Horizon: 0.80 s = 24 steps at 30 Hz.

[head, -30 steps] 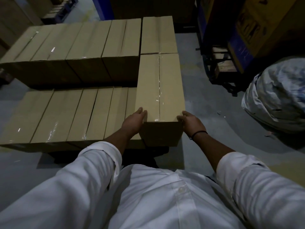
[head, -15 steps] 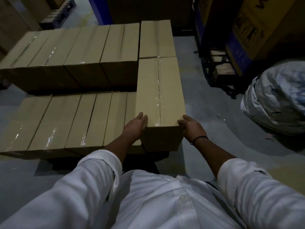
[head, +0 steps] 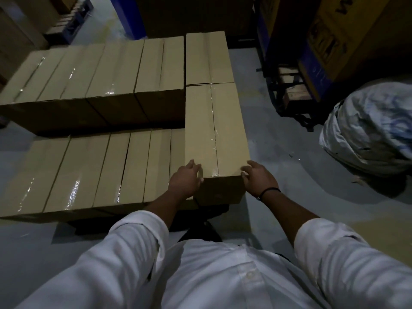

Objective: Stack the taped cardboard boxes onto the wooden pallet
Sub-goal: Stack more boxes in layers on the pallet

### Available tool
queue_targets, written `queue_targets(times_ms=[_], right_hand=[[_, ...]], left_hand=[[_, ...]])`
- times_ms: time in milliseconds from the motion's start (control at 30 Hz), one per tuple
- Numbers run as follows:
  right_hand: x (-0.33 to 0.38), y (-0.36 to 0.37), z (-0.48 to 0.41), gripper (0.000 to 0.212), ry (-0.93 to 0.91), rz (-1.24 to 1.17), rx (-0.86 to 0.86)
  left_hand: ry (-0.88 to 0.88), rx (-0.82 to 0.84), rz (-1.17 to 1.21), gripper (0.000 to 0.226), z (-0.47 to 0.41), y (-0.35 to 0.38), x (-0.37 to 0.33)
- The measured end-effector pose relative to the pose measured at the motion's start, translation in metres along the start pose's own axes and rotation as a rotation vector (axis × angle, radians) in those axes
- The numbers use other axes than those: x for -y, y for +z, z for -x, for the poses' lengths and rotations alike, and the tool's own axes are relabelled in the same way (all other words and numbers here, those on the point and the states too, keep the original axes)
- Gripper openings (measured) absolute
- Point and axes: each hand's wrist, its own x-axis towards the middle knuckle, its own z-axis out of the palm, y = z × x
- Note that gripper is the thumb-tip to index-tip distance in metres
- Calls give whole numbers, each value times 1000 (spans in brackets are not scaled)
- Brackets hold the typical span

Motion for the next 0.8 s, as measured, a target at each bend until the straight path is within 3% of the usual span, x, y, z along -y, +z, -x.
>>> queue_targets(times_ms=[400,600,800], right_hand=[[20,-62,82,29,86,-112,-90],[-7,-63,151,35,245,-199,-211],[-29,-47,237,34,562,-266,-356]], left_hand=[[77,-20,49,53,54,-52,-51],[289,24,110,47,65,-38,-101],[582,157,119,44,81,-8,-153]])
